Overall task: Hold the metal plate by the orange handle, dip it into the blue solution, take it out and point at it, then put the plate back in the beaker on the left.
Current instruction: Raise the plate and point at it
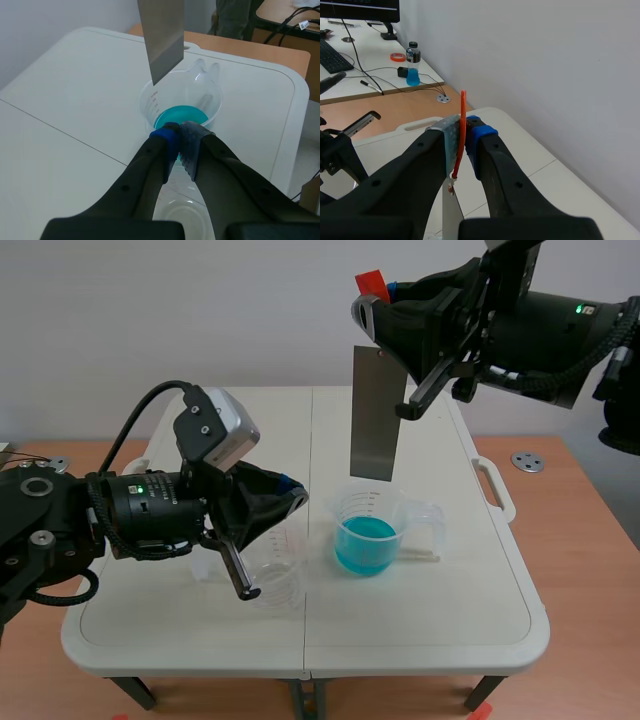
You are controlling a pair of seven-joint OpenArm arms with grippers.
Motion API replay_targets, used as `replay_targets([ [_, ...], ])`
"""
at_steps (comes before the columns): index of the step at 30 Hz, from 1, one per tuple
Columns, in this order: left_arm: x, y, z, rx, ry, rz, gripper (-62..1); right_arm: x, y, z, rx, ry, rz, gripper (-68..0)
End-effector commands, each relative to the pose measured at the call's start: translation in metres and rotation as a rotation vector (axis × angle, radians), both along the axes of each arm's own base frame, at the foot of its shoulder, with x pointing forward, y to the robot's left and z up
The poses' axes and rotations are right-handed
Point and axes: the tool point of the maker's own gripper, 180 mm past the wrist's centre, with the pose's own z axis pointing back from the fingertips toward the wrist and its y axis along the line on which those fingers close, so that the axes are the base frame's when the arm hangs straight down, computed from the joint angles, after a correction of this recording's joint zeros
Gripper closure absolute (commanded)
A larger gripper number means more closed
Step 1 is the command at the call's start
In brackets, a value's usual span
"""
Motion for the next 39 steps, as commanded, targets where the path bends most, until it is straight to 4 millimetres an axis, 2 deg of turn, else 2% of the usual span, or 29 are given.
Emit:
replay_targets([
  [1, 0.004, -0.004, 0.009, -0.021, -0.020, -0.007, -1.5, 0.000, -0.001, 0.016, 0.024, -0.041, 0.010, -1.3],
  [17, 0.022, -0.024, 0.006, 0.004, -0.063, 0.019, -1.5, 0.000, -0.001, 0.017, 0.032, -0.040, 0.012, -1.3],
  [22, 0.030, -0.025, 0.001, 0.013, -0.064, 0.049, -1.5, -0.001, -0.001, 0.019, 0.048, -0.038, 0.015, -1.3],
  [30, 0.039, -0.024, 0.004, 0.011, -0.086, 0.082, -1.5, -0.001, -0.001, 0.020, 0.053, -0.036, 0.016, -1.3],
  [39, 0.039, -0.024, 0.003, 0.012, -0.085, 0.082, -1.5, -0.001, -0.001, 0.020, 0.053, -0.037, 0.016, -1.3],
])
